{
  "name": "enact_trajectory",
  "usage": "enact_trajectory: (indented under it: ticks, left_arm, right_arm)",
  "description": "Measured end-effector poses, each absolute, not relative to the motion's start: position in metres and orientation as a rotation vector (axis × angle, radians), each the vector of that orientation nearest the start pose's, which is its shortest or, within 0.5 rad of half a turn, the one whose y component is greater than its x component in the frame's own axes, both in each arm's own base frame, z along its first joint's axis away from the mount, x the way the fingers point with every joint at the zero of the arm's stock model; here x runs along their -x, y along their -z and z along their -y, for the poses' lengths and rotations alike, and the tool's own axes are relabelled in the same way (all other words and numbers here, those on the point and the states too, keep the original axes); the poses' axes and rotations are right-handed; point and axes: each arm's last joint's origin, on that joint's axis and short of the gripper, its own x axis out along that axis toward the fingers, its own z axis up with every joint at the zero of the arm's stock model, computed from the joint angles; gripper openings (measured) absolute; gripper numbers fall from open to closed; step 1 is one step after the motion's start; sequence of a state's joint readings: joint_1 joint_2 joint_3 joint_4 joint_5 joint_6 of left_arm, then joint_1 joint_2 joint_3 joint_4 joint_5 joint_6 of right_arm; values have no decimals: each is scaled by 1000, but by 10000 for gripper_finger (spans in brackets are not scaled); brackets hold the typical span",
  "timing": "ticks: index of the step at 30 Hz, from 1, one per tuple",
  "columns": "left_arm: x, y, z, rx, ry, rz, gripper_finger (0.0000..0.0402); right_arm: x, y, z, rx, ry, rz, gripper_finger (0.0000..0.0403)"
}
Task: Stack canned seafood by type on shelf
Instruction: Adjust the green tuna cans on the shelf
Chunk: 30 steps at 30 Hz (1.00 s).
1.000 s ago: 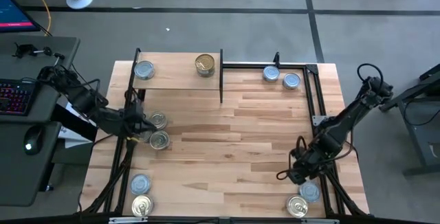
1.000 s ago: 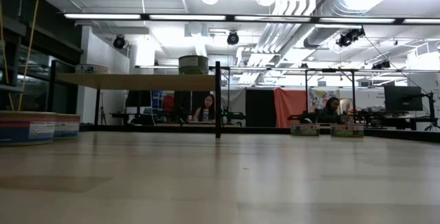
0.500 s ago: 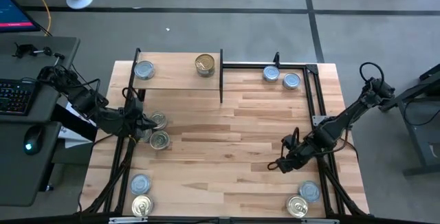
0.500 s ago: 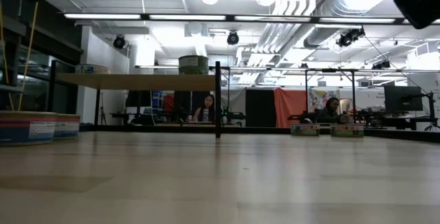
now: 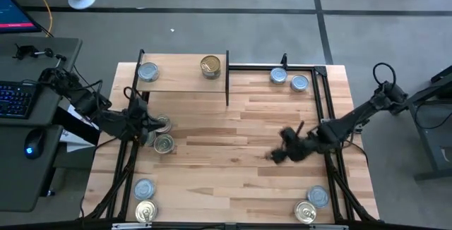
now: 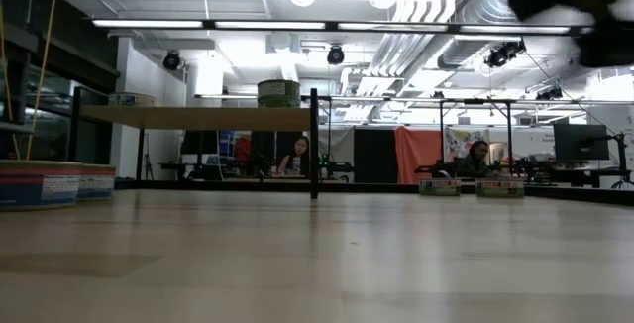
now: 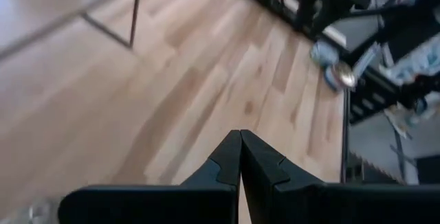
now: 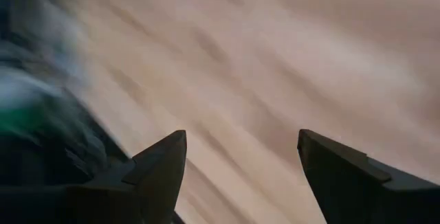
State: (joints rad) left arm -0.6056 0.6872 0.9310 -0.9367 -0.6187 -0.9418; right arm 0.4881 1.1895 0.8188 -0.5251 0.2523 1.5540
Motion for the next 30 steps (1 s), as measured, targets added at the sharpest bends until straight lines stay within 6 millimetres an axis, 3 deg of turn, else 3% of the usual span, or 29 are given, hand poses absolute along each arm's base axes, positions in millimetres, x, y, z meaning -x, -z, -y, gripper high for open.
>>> enact_trajectory:
  ticks: [5, 9, 12, 14, 17, 21, 26, 30]
  left_arm:
    - [-110, -342, 46, 446, -252, -378, 0]
    - [-116, -351, 43, 407, -244, -300, 0]
    - [-118, -355, 43, 391, -222, -267, 0]
    - [-116, -359, 42, 385, -201, -258, 0]
    - [-114, -365, 42, 373, -174, -243, 0]
    - [-114, -365, 42, 334, -171, -248, 0]
    - [-115, -365, 42, 319, -171, -252, 0]
    - [-116, -365, 42, 314, -192, -248, 0]
  right_arm:
    - [-256, -279, -46, -948, 361, -280, 252]
    - [-285, -324, 16, -672, 362, -172, 167]
    - [-304, -354, 62, -507, 361, -260, 56]
    - [-317, -367, 91, -430, 347, -374, 16]
    - [-334, -375, 128, -334, 310, -582, 22]
    - [-360, -378, 160, -186, 262, -797, 4]
    - [-390, -377, 180, -49, 206, -908, 1]
    - [-403, -352, 187, -23, 200, -921, 1]
